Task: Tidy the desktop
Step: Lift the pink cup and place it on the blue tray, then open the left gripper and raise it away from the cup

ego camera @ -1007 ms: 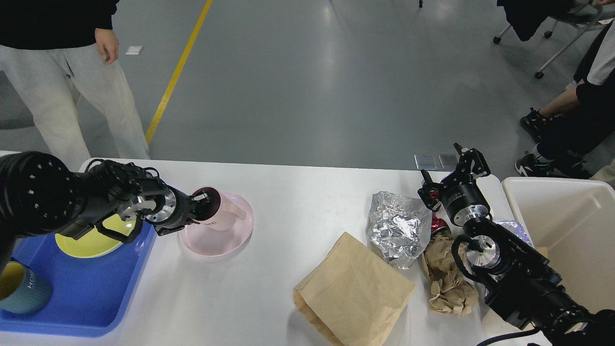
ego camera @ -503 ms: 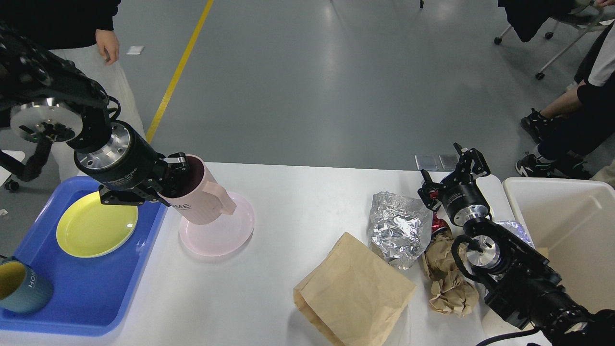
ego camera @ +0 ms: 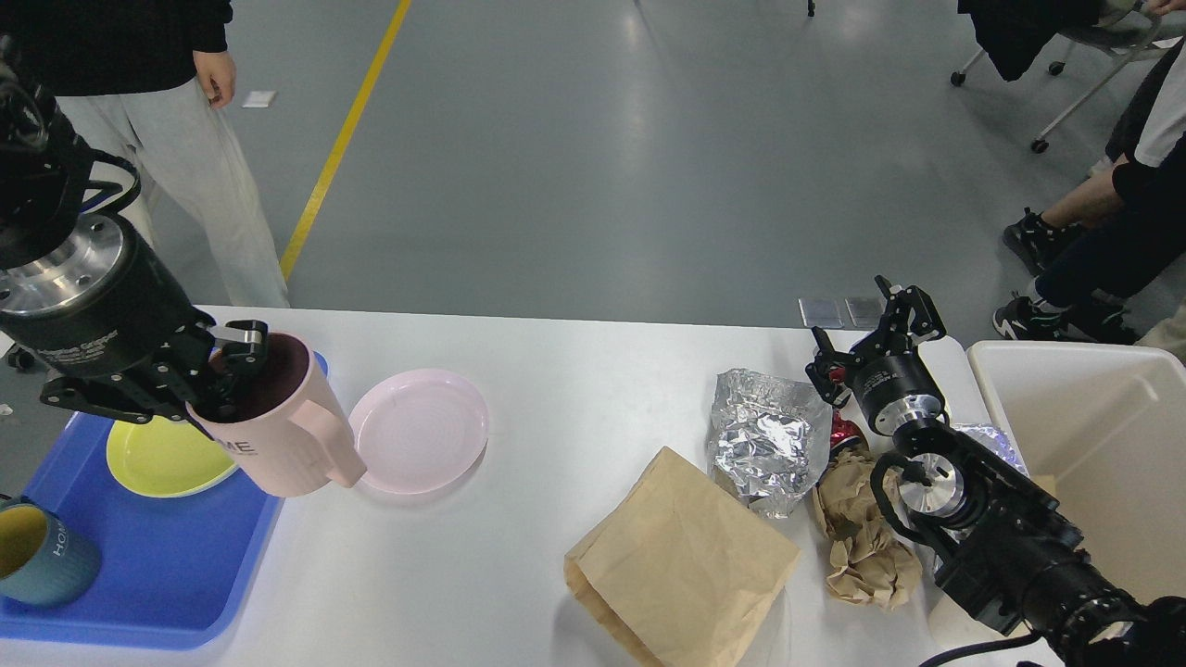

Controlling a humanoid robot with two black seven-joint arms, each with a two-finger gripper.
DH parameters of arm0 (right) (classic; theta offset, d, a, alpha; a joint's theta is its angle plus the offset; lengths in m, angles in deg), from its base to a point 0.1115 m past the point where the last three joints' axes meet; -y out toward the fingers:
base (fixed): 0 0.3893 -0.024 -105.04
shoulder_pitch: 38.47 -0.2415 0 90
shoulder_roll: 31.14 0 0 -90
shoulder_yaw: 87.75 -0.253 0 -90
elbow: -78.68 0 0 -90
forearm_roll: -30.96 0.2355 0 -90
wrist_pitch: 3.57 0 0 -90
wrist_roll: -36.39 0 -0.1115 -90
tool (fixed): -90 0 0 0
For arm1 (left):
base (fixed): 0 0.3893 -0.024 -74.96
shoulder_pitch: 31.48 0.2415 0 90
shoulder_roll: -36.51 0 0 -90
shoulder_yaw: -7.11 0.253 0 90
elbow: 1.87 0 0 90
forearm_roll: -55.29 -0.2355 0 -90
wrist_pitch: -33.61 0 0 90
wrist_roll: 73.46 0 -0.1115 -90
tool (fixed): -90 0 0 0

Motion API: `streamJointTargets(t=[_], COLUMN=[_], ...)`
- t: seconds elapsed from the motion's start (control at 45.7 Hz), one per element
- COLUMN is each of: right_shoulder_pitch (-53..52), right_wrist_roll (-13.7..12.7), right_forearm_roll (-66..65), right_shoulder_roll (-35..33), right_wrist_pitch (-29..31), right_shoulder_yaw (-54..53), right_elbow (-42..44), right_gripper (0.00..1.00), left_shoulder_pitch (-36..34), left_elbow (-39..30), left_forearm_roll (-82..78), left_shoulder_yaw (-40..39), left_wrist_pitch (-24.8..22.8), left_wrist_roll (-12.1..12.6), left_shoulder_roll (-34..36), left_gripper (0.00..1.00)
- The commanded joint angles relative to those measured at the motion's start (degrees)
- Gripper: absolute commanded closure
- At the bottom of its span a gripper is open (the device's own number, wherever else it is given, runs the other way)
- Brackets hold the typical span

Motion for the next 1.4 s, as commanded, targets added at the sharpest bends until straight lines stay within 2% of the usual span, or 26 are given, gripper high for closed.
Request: streamJointTargets(t=[0.0, 0.131, 0.197, 0.328, 0.481, 0.657, 0.941, 0.963, 0.985, 1.051, 1.182, 1.247, 1.379], right_shoulder_pitch=[0.0, 0.0, 0.0, 0.0, 0.0, 0.0, 0.0, 0.0, 0.0, 0.0, 0.0, 0.0, 0.0], right_wrist_roll=[0.0, 0.0, 0.1, 0.1, 0.0, 0.0, 0.0, 0.0, 0.0, 0.0, 0.1, 0.0, 0.0], right_forearm_roll=[0.0, 0.0, 0.0, 0.0, 0.0, 0.0, 0.0, 0.0, 0.0, 0.0, 0.0, 0.0, 0.0], right_shoulder_roll=[0.0, 0.0, 0.0, 0.0, 0.0, 0.0, 0.0, 0.0, 0.0, 0.0, 0.0, 0.0, 0.0], right_wrist_pitch=[0.0, 0.0, 0.0, 0.0, 0.0, 0.0, 0.0, 0.0, 0.0, 0.0, 0.0, 0.0, 0.0], right_shoulder_yaw=[0.0, 0.0, 0.0, 0.0, 0.0, 0.0, 0.0, 0.0, 0.0, 0.0, 0.0, 0.0, 0.0], right_elbow=[0.0, 0.0, 0.0, 0.0, 0.0, 0.0, 0.0, 0.0, 0.0, 0.0, 0.0, 0.0, 0.0], right_gripper=[0.0, 0.0, 0.0, 0.0, 0.0, 0.0, 0.0, 0.0, 0.0, 0.0, 0.0, 0.0, 0.0], left_shoulder_pitch=[10.7, 23.3, 29.7, 43.3, 57.9, 64.1, 64.6, 64.6, 64.6, 64.5, 64.4, 64.4, 64.1], left_elbow=[2.2, 6.5, 10.1, 19.1, 30.0, 35.3, 35.7, 35.7, 35.7, 35.8, 35.9, 35.9, 35.9], left_forearm_roll=[-11.6, -19.8, -21.8, -25.1, -26.8, -27.9, -27.7, -27.7, -27.4, -27.1, -27.0, -27.0, -27.1], left_shoulder_yaw=[0.0, -1.6, -3.7, -10.3, -19.6, -24.0, -25.1, -25.1, -25.2, -25.2, -25.1, -25.1, -24.6], left_wrist_pitch=[8.8, 19.3, 22.4, 25.2, 25.2, 25.2, 24.8, 24.8, 24.9, 25.5, 25.6, 25.2, 24.9], left_wrist_roll=[-0.5, -1.5, -2.5, -2.7, -2.9, -2.9, -2.8, -2.8, -2.7, -2.8, -2.8, -2.7, -2.6], left_shoulder_roll=[9.6, 16.7, 19.5, 23.1, 23.5, 23.8, 23.8, 23.7, 23.7, 23.7, 23.7, 23.7, 23.8], left_gripper=[1.0, 1.0, 1.0, 1.0, 1.0, 1.0, 0.99, 0.95, 0.83, 0.57, 0.2, 0.12, 0.07])
